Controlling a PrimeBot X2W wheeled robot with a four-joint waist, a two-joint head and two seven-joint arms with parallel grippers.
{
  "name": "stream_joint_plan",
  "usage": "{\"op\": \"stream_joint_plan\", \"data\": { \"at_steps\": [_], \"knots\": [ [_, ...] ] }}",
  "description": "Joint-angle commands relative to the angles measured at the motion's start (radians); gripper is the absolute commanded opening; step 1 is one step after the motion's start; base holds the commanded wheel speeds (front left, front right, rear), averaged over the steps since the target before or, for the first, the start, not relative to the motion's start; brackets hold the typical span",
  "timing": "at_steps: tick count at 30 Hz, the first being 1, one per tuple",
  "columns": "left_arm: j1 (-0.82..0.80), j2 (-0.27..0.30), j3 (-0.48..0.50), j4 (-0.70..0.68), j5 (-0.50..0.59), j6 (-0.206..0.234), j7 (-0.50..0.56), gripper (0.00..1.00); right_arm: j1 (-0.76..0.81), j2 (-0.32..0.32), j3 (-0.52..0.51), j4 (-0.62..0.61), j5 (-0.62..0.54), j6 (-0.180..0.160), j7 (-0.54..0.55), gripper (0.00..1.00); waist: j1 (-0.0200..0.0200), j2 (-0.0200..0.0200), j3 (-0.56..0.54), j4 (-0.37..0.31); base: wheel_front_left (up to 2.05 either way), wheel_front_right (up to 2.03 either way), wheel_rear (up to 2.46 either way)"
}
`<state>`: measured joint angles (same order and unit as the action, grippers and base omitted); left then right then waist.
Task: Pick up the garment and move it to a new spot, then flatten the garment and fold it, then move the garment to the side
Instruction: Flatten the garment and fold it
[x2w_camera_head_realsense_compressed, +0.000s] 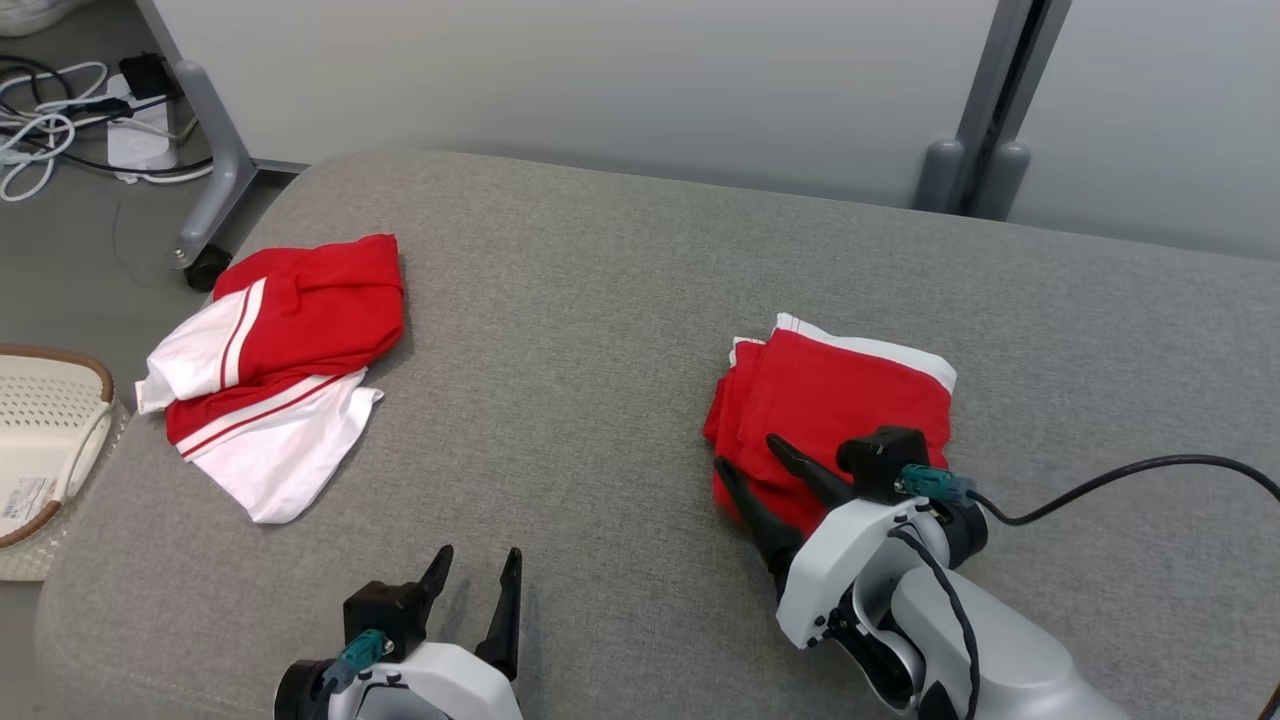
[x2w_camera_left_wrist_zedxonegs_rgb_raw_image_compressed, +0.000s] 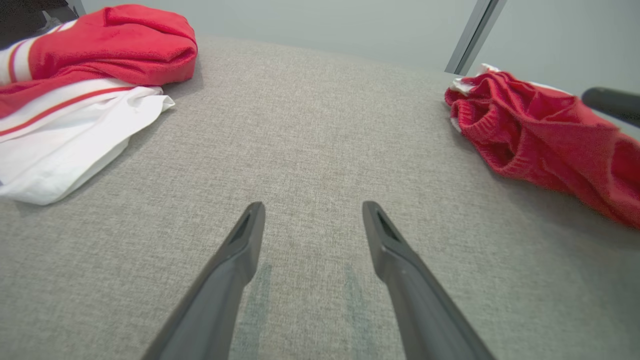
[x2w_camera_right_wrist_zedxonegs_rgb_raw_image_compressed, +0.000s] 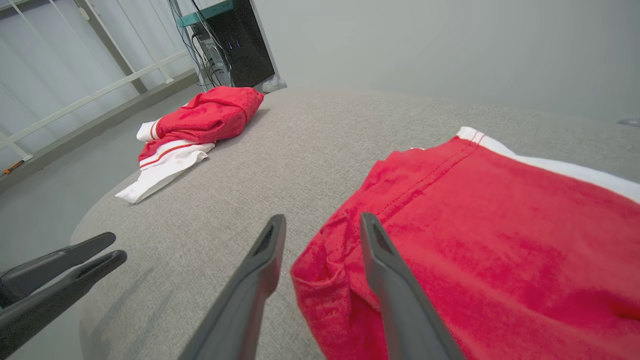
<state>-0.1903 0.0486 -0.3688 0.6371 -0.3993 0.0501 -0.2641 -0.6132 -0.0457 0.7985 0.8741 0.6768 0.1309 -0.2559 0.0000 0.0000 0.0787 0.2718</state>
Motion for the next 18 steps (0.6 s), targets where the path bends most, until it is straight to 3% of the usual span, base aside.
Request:
{"op": "stream_joint_plan", "data": {
  "at_steps": [1,4,7,12,18],
  "knots": [
    [-0.019,0.004,0.004,-0.005,0.001,0.006,0.000,1.00,0.010,-0.010,0.003,-0.004,0.007,0.000,-0.004,1.00,0.0000,0.0000,0.000,-0.007,0.00,0.00,0.00],
    [-0.018,0.004,0.016,-0.010,0.016,0.011,0.000,1.00,0.013,-0.011,0.007,-0.004,0.036,0.000,-0.011,1.00,0.0000,0.0000,-0.004,-0.039,0.00,0.00,0.00],
    [-0.011,0.004,0.040,-0.021,0.028,0.016,0.000,1.00,0.020,-0.011,-0.080,-0.010,0.004,0.000,-0.011,1.00,0.0000,0.0000,-0.011,-0.085,0.00,0.00,0.00],
    [0.014,0.004,0.090,-0.061,0.075,0.031,0.000,1.00,0.109,-0.041,-0.368,-0.058,-0.149,0.000,-0.010,1.00,0.0000,0.0000,-0.021,-0.162,0.00,0.00,0.00],
    [0.049,0.004,0.147,-0.098,0.130,0.036,0.000,1.00,0.266,-0.028,-0.670,-0.162,-0.354,0.000,-0.010,1.00,0.0000,0.0000,-0.038,-0.230,0.00,0.00,0.00]
  ]
}}
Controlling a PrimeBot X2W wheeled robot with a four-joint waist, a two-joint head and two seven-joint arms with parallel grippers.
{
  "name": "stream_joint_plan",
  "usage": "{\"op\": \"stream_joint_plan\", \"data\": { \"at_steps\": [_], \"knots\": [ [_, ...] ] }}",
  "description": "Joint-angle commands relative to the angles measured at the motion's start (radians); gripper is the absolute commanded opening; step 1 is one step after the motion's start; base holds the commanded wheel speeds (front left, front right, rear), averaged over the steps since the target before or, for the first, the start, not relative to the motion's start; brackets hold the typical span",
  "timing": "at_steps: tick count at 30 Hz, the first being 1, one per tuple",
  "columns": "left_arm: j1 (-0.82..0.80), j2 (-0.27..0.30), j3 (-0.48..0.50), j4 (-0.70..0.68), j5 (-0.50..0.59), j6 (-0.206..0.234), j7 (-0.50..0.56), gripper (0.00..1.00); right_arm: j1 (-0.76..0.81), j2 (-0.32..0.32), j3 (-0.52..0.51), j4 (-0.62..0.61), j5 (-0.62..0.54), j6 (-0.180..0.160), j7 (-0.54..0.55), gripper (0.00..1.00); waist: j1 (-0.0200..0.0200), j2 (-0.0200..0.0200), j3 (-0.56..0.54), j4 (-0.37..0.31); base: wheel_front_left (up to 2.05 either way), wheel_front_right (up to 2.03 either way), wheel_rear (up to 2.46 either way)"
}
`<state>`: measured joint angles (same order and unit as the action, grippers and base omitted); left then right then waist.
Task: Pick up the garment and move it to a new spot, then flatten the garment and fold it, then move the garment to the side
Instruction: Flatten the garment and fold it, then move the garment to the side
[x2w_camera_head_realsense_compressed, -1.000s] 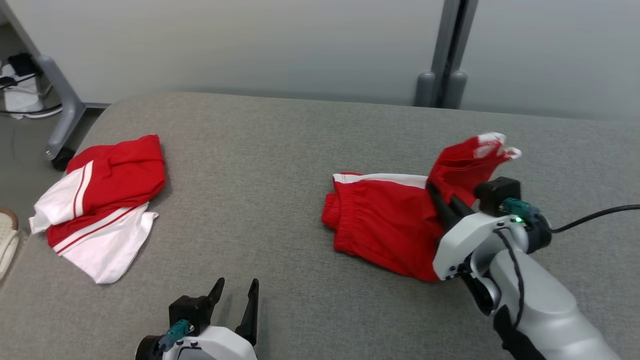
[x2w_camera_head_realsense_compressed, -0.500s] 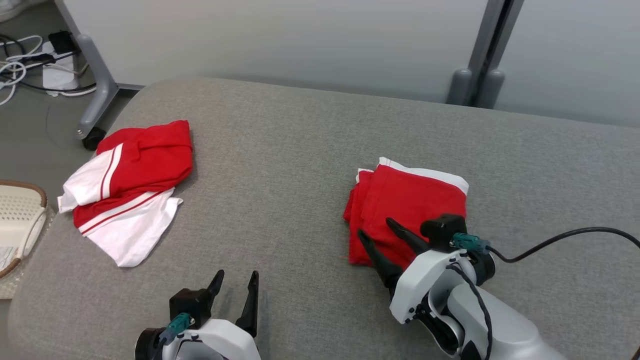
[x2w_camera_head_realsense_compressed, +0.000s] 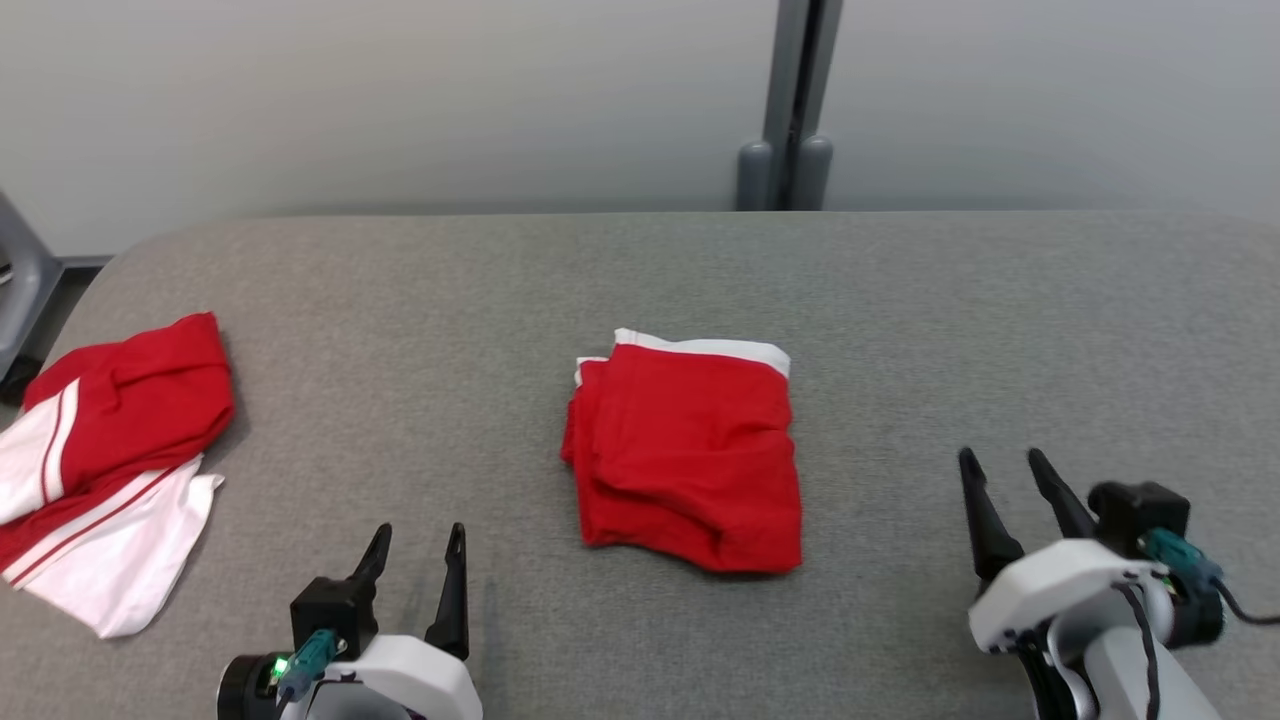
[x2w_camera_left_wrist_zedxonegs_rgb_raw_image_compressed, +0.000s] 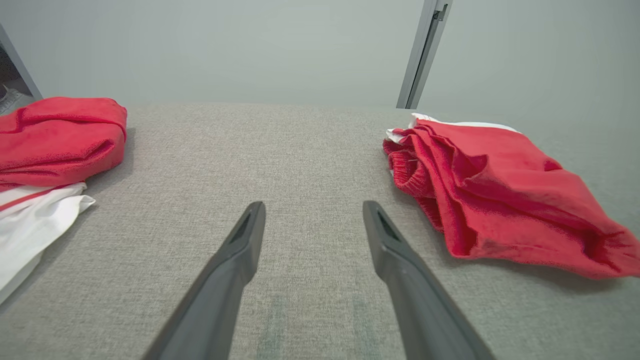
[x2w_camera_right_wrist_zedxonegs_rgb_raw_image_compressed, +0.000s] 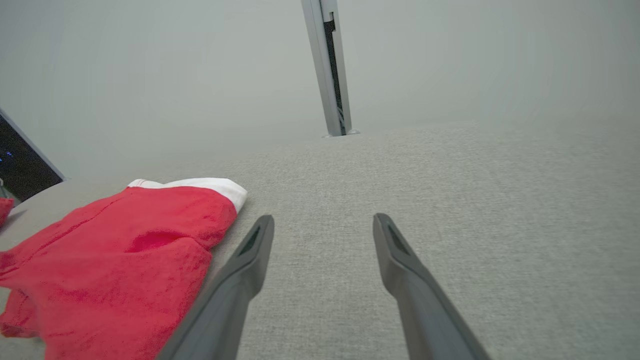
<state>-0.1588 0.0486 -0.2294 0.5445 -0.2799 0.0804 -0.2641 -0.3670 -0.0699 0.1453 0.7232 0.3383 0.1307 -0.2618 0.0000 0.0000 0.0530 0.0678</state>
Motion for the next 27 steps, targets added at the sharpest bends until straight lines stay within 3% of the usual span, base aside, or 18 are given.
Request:
{"op": "stream_joint_plan", "data": {
  "at_steps": [1,7,14,27],
  "knots": [
    [0.023,0.004,0.016,-0.009,0.020,0.006,0.000,1.00,0.042,0.002,-0.045,-0.027,-0.049,0.000,-0.004,1.00,0.0000,0.0000,-0.018,-0.035,0.00,0.00,0.00],
    [0.062,0.004,0.056,-0.028,0.056,0.006,0.000,1.00,0.160,0.016,-0.167,-0.115,-0.162,0.000,-0.004,1.00,0.0000,0.0000,-0.046,-0.067,0.00,0.00,0.00],
    [0.132,0.004,0.102,-0.053,0.086,0.025,0.000,1.00,0.252,0.017,-0.138,-0.183,-0.148,0.000,-0.003,1.00,0.0000,0.0000,-0.087,-0.080,0.00,0.00,0.00],
    [0.232,0.004,0.142,-0.096,0.115,0.017,0.000,1.00,0.315,0.016,-0.103,-0.212,-0.114,0.000,-0.003,1.00,0.0000,0.0000,-0.132,-0.056,0.00,0.00,0.00]
  ]
}}
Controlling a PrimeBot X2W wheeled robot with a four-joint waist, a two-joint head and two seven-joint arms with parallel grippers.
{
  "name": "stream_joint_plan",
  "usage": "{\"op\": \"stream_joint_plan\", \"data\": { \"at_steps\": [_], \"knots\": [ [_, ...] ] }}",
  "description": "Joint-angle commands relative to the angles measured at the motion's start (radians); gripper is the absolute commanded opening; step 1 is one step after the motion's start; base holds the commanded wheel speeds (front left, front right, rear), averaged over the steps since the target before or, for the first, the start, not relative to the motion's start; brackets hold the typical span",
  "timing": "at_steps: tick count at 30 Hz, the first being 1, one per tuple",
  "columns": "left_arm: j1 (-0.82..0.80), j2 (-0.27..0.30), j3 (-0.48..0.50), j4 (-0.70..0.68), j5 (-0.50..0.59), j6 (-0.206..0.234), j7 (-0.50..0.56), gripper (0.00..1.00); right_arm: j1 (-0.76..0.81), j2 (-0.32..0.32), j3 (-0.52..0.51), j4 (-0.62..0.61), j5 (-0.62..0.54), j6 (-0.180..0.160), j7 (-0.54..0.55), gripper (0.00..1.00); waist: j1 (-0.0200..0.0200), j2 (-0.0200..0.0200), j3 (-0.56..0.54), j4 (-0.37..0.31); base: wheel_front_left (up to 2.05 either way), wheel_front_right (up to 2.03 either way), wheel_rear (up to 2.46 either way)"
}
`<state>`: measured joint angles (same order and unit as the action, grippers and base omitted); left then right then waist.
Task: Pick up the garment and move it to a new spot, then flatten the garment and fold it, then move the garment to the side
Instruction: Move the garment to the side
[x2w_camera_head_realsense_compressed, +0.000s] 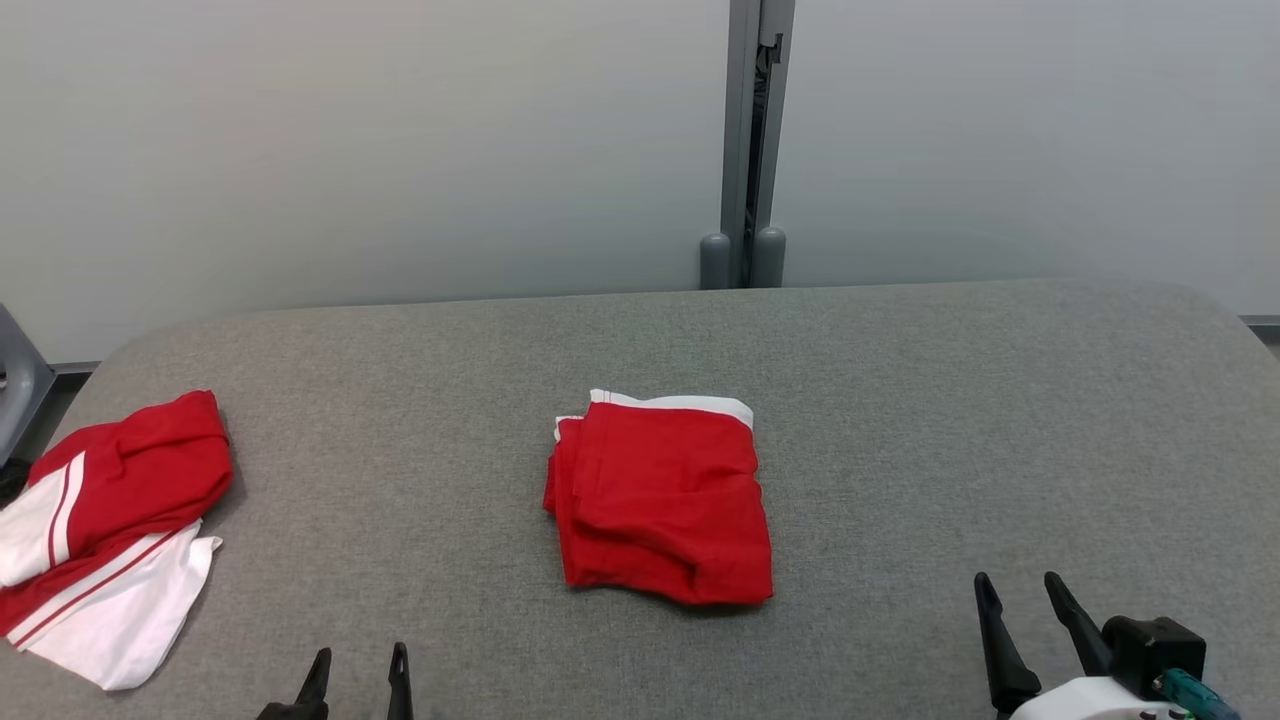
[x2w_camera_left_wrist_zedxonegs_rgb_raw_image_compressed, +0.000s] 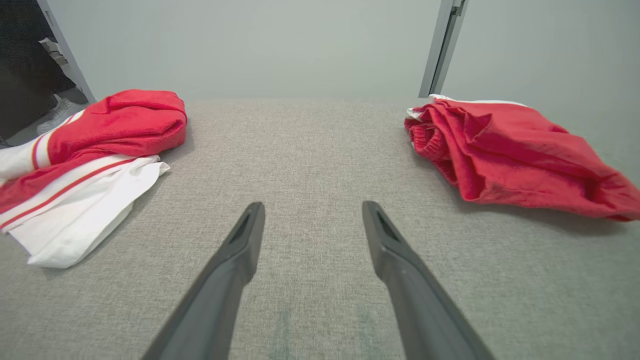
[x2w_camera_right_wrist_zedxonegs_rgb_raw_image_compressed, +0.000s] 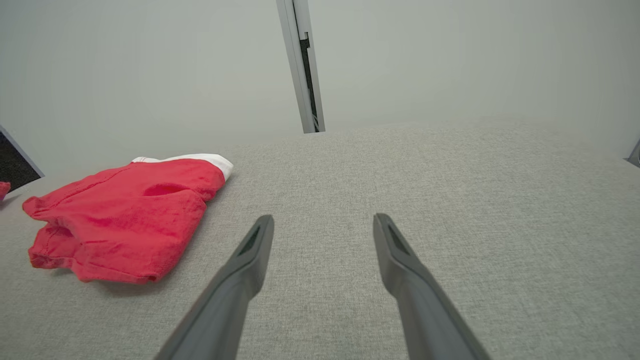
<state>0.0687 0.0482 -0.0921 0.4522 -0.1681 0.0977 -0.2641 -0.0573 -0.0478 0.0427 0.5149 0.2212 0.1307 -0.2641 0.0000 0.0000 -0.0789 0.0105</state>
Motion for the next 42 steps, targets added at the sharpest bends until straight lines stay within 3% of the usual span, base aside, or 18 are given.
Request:
{"op": "stream_joint_plan", "data": {
  "at_steps": [1,11,18,32,33,34,35,36,42],
  "knots": [
    [0.006,0.004,0.005,-0.004,0.005,-0.001,0.000,1.00,0.006,-0.006,0.001,-0.003,0.008,0.000,0.000,1.00,0.0000,0.0000,-0.001,0.003,0.00,0.00,0.00],
    [-0.026,0.004,-0.033,-0.020,-0.004,-0.013,0.000,1.00,-0.033,-0.006,0.045,0.023,0.037,0.000,0.000,1.00,0.0000,0.0000,0.053,0.047,0.00,0.00,0.00],
    [-0.066,0.004,-0.082,-0.016,0.004,-0.027,0.000,1.00,-0.145,-0.006,0.162,0.085,0.185,0.000,0.000,1.00,0.0000,0.0000,0.136,0.113,0.00,0.00,0.00],
    [-0.151,0.004,-0.101,-0.013,0.028,-0.043,0.000,1.00,-0.395,-0.006,0.287,0.359,0.387,0.000,0.000,1.00,0.0000,0.0000,0.251,0.220,0.00,0.00,0.00],
    [-0.153,0.004,-0.104,-0.013,0.024,-0.041,0.000,1.00,-0.404,-0.005,0.307,0.379,0.426,0.000,0.000,0.94,0.0000,0.0000,0.254,0.221,0.00,0.00,0.00],
    [-0.156,0.004,-0.105,-0.013,0.020,-0.039,0.000,1.00,-0.413,-0.003,0.325,0.397,0.448,0.000,0.001,0.49,0.0000,0.0000,0.256,0.221,0.00,0.00,0.00],
    [-0.160,0.004,-0.107,-0.014,0.017,-0.040,0.000,1.00,-0.419,0.000,0.347,0.409,0.464,0.000,0.001,0.17,0.0000,0.0000,0.258,0.219,0.00,0.00,0.00],
    [-0.164,0.004,-0.109,-0.014,0.013,-0.039,0.000,1.00,-0.423,0.001,0.358,0.414,0.483,0.001,0.001,0.00,0.0000,0.0000,0.258,0.215,0.00,0.00,0.00],
    [-0.162,0.004,-0.107,-0.015,0.014,-0.041,0.000,1.00,-0.441,-0.007,0.374,0.414,0.494,0.000,0.001,0.00,0.0000,0.0000,0.242,0.165,0.00,0.00,0.00]
  ]
}}
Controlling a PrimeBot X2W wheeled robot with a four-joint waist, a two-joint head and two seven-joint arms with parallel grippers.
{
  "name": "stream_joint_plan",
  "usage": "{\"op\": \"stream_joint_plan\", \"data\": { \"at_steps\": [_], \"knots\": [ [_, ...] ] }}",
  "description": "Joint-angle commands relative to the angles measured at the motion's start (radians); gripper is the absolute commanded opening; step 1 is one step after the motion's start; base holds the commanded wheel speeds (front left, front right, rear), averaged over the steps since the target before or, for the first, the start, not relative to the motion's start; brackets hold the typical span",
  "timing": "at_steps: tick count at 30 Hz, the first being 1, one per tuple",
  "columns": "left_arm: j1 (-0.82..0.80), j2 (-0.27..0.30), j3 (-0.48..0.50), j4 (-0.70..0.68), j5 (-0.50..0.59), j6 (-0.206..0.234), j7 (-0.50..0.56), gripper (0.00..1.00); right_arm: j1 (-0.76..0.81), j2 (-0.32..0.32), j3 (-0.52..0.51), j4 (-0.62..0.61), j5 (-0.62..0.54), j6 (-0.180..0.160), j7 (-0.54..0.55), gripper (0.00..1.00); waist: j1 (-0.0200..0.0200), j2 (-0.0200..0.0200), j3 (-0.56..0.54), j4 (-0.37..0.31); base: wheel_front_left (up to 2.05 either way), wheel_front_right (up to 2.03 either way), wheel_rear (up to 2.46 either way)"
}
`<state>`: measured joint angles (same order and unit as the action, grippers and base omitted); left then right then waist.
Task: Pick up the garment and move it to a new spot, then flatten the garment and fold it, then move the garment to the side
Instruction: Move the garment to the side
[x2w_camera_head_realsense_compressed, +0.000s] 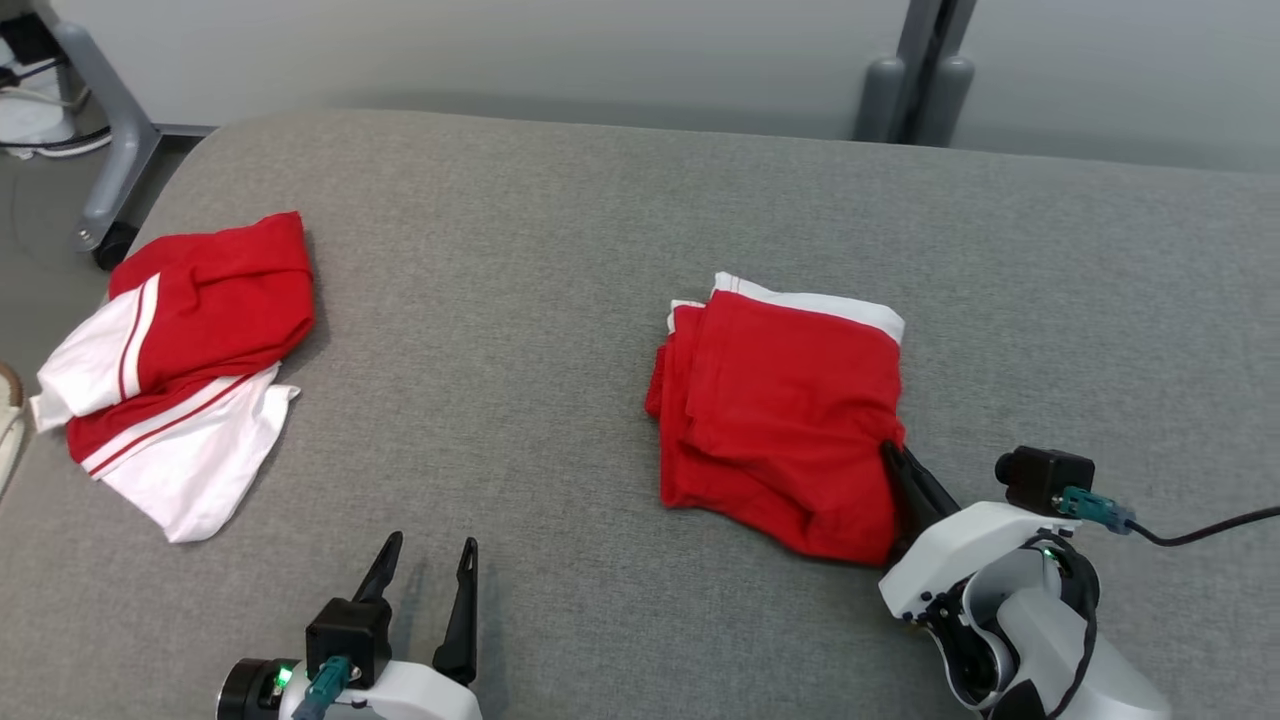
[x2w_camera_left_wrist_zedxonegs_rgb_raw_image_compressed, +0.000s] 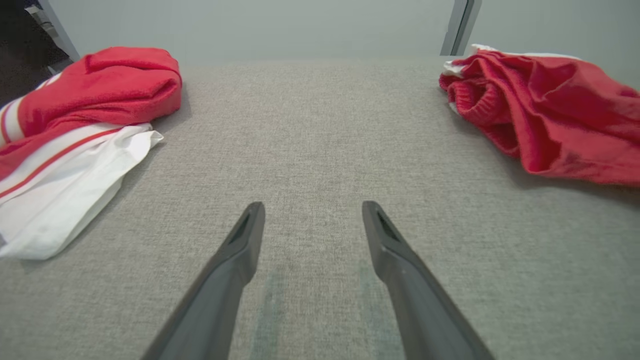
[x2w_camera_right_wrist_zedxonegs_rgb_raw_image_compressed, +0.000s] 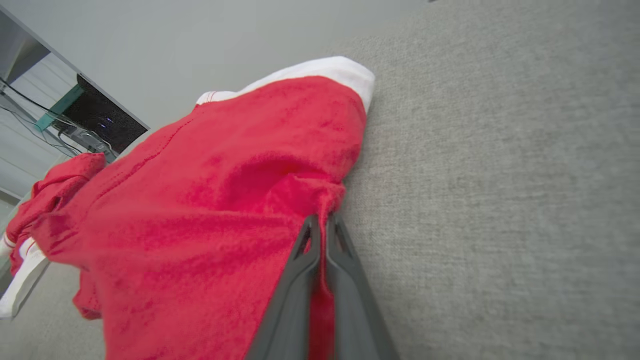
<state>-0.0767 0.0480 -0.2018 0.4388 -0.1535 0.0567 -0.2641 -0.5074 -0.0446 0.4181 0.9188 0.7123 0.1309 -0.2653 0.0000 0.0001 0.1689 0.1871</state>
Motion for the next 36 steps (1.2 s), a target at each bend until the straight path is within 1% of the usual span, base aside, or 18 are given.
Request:
{"op": "stream_joint_plan", "data": {
  "at_steps": [1,3,7,12,19,23,27,30,33,36],
  "knots": [
    [-0.017,0.005,0.002,-0.001,0.004,-0.004,0.000,1.00,0.012,-0.012,-0.012,0.006,-0.001,0.000,0.002,0.00,0.0000,-0.0001,-0.010,-0.026,0.00,0.00,0.00],
    [-0.014,0.004,0.005,-0.003,0.009,-0.008,0.000,1.00,0.024,-0.012,-0.024,-0.007,-0.003,0.000,0.001,0.00,0.0000,-0.0001,-0.021,-0.067,0.00,0.00,0.00],
    [0.002,0.004,0.012,-0.001,0.008,-0.013,0.000,1.00,0.055,-0.010,-0.023,-0.027,-0.011,0.000,0.001,0.00,0.0000,-0.0001,-0.047,-0.177,0.00,0.00,0.00],
    [-0.010,0.004,-0.012,-0.003,-0.004,-0.017,0.000,1.00,0.080,-0.010,-0.029,-0.039,-0.044,0.000,0.001,0.00,0.0000,-0.0001,-0.066,-0.318,0.00,0.00,0.00],
    [-0.018,0.005,-0.043,-0.006,-0.013,-0.018,0.000,1.00,0.086,-0.009,-0.029,-0.044,-0.085,0.000,0.001,0.00,0.0000,-0.0001,-0.062,-0.512,0.00,0.00,0.00],
    [-0.033,0.004,-0.066,-0.011,-0.014,-0.020,0.000,1.00,0.081,-0.010,-0.021,-0.044,-0.105,0.000,0.001,0.00,0.0000,-0.0001,-0.051,-0.594,0.00,0.00,0.00],
    [-0.044,0.005,-0.086,-0.012,-0.008,-0.028,0.000,1.00,0.068,-0.008,-0.022,-0.049,-0.127,0.000,0.001,0.00,0.0000,-0.0001,-0.035,-0.643,0.00,0.00,0.00],
    [-0.053,0.005,-0.092,-0.012,-0.001,-0.028,0.000,1.00,0.062,-0.009,-0.029,-0.047,-0.143,0.000,0.001,0.00,0.0000,-0.0001,-0.022,-0.661,0.00,0.00,0.00],
    [-0.062,0.006,-0.098,-0.015,0.007,-0.036,0.000,1.00,0.050,-0.009,-0.055,-0.045,-0.172,0.000,0.001,0.00,0.0000,-0.0001,-0.006,-0.656,0.00,0.00,0.00],
    [-0.071,0.005,-0.102,-0.020,0.016,-0.042,0.000,1.00,0.035,-0.020,-0.075,-0.043,-0.211,0.000,0.001,0.00,0.0000,-0.0001,0.014,-0.632,0.00,0.00,0.00]
  ]
}}
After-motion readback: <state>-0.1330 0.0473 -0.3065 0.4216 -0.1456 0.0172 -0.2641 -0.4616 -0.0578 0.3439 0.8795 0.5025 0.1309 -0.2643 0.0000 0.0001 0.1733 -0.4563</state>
